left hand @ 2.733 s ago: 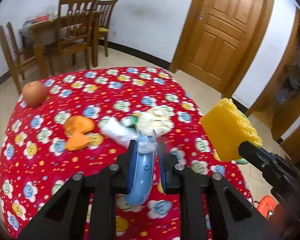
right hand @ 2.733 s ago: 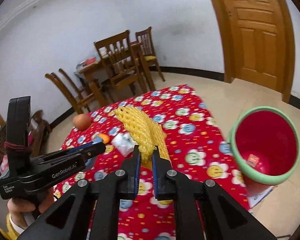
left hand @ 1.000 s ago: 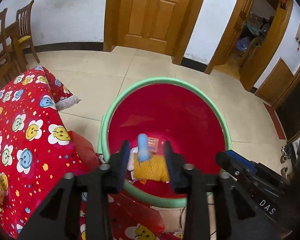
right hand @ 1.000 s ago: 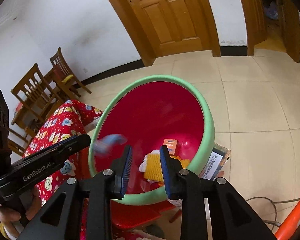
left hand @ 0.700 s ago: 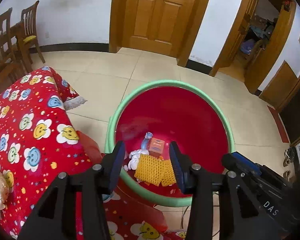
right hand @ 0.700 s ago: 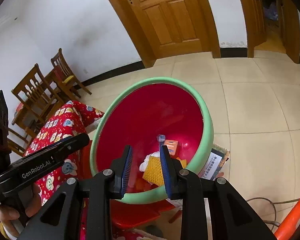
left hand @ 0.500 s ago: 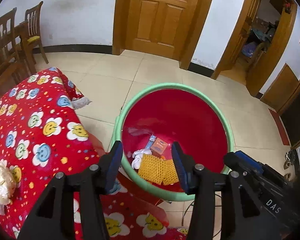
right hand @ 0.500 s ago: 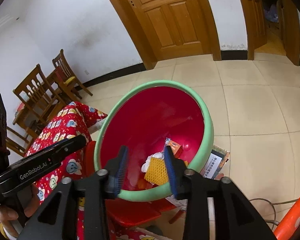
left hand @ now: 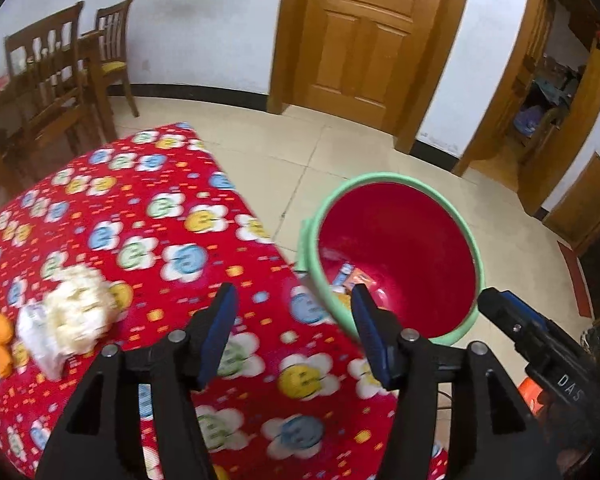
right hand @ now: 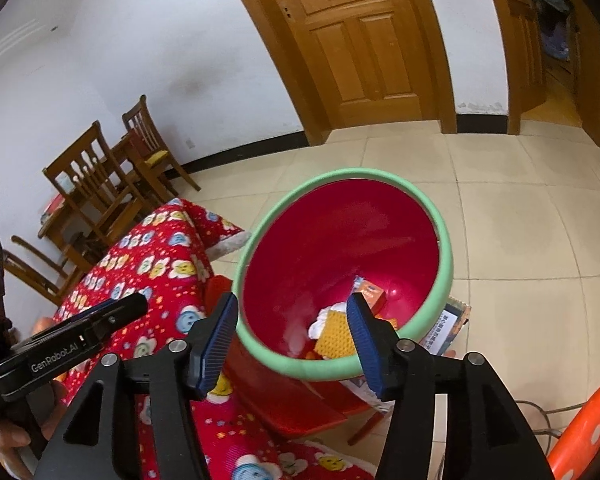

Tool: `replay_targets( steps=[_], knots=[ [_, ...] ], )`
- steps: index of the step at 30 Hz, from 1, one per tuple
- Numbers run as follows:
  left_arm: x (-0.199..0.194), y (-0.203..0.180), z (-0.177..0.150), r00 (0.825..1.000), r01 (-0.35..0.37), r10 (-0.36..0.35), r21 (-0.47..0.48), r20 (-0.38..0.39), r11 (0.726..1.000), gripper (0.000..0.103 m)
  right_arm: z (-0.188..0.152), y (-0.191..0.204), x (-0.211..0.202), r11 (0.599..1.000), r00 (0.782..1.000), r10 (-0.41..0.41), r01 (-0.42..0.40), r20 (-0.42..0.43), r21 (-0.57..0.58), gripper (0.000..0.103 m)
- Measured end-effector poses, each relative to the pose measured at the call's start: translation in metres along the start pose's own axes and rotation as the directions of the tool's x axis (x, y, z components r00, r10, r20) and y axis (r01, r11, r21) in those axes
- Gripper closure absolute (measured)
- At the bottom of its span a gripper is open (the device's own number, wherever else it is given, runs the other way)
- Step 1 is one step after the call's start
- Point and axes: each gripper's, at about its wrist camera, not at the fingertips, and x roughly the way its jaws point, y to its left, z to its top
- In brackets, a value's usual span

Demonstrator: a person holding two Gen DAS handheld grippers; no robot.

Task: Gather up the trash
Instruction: 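Move both open grippers back over the table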

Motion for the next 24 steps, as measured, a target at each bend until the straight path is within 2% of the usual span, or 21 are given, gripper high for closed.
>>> replay_targets(
  steps=[3,12,24],
  knots=[
    [-0.013,0.011,-0.005,1.0,-0.025,0.026,-0.014,0.008,1.0,0.043,-0.002,0.01,-0.003,1.0,1.0,0.011,-0.011,0.001,-0.016,0.04],
    [-0.052,0.059,-0.016,0.993,-0.11,0.114,-0.077,0.04,0.991,0.043,-0.011,0.046,-0.009,0.996,0.999,0.046,-0.047,-0.012,-0.079,0.039],
    [-0.091,0.123,-0.028,0.971,-0.222,0.232,-0.153,0.053,0.963,0.043,-0.02,0.106,-0.007,0.981,0.994,0.105,-0.11,-0.037,-0.159,0.039]
  ],
)
